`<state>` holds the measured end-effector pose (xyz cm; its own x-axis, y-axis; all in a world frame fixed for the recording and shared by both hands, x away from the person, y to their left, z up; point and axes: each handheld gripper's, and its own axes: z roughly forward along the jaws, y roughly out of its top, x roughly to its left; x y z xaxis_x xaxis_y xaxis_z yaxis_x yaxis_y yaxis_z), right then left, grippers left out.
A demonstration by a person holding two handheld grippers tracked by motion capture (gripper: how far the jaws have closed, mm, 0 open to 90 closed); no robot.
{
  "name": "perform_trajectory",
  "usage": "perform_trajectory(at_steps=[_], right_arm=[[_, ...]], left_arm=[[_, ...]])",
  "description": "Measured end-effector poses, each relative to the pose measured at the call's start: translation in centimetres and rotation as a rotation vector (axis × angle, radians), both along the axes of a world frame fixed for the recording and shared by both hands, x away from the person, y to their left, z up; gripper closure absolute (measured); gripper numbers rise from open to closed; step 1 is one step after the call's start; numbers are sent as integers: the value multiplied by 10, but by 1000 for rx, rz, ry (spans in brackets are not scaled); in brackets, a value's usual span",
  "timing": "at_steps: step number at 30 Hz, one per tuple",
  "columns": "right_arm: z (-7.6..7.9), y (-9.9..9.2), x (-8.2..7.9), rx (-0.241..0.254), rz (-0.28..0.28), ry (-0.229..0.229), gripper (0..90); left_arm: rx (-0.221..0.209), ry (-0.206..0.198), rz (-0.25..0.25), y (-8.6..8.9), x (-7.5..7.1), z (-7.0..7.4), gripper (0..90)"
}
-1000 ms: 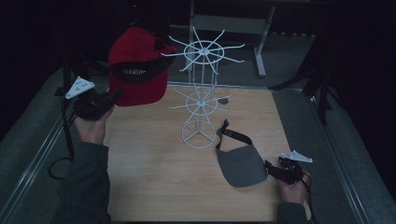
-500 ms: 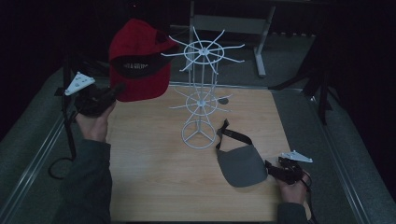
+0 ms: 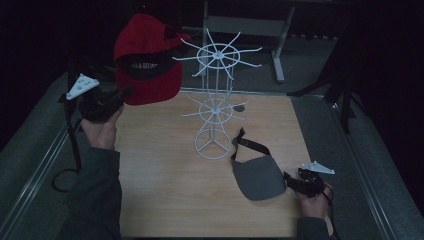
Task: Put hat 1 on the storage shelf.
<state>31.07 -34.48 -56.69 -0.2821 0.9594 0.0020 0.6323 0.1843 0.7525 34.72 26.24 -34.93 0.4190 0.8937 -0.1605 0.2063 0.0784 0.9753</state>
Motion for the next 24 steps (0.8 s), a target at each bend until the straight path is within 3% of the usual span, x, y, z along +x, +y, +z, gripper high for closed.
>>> perform_trajectory(at_steps=[19,24], right_arm=[[0,0,0,0,0,0,347],[0,0,0,0,0,0,347]], left_arm=[[-39,-48,-16,1,-8,10,858],[-23,-62,-38,-3,-9,10,857]])
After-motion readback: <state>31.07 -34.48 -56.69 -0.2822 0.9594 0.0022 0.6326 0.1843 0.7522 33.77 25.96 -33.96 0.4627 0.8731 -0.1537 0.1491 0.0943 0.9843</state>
